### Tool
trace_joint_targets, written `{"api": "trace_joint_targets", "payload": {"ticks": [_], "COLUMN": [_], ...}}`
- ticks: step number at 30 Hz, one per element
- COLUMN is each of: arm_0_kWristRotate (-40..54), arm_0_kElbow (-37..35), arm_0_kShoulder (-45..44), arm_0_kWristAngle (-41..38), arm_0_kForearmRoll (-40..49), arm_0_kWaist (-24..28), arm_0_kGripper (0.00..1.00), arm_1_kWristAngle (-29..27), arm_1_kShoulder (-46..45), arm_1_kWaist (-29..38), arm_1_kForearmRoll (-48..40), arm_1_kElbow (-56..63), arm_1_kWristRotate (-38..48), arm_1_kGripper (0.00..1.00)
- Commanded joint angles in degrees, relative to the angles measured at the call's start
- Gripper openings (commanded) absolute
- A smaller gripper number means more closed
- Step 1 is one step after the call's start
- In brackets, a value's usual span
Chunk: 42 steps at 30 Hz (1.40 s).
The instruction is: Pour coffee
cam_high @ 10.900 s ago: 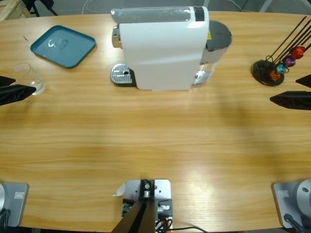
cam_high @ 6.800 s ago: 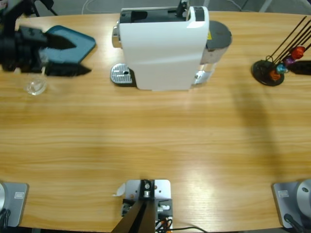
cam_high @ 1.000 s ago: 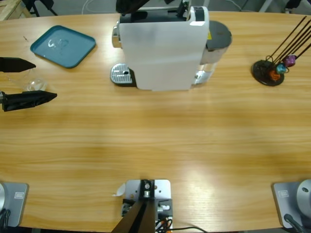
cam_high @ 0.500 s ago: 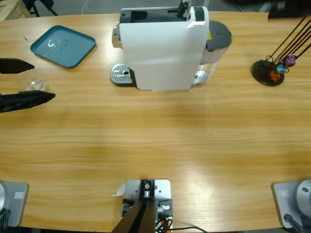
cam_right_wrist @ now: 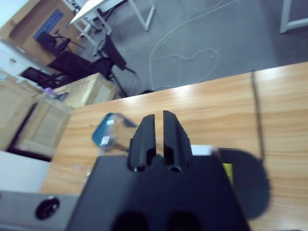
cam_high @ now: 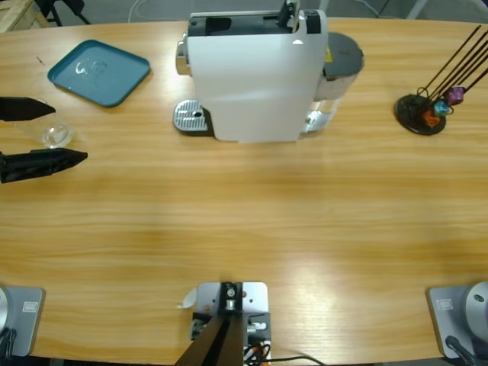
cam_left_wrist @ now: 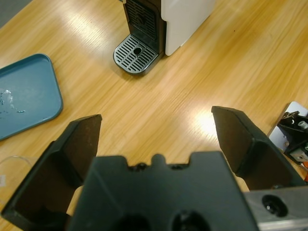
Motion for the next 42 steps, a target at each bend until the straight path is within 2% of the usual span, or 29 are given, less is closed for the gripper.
{"api": "trace_joint_targets", "payload": {"ticks": [1, 6, 20, 32, 36, 42], "arm_0_kWristRotate": [-0.70, -0.93, -1.28, -1.28, -1.28, -1.41], "arm_0_kElbow": [4.17, 4.94, 5.82, 5.94, 5.94, 5.98], "arm_0_kShoulder": [-0.71, -1.06, -1.82, -1.33, -1.47, -1.54], "arm_0_kWristAngle": [0.05, 0.14, 0.05, 0.14, 0.14, 0.14], "arm_0_kForearmRoll": [-0.39, -0.50, -0.41, -0.50, -0.50, -0.47], "arm_0_kWaist": [-0.32, -0.32, -0.32, -0.32, -0.32, -0.34], "arm_0_kGripper": [0.991, 0.991, 0.991, 0.991, 0.991, 0.991], "arm_1_kWristAngle": [4.52, 5.01, 8.84, 11.88, 13.99, 14.08], "arm_1_kShoulder": [4.55, 5.44, 15.64, 22.55, 26.17, 29.12], "arm_1_kWaist": [5.03, 6.22, 5.96, 9.95, 9.92, 8.18], "arm_1_kForearmRoll": [-4.58, -4.83, -7.38, -6.85, -6.89, -6.04], "arm_1_kElbow": [0.67, 0.23, -2.34, -1.32, 1.00, 2.22], "arm_1_kWristRotate": [3.98, 4.09, 2.03, 1.47, 2.52, 2.95], "arm_1_kGripper": [0.000, 0.000, 0.000, 0.000, 0.000, 0.000]}}
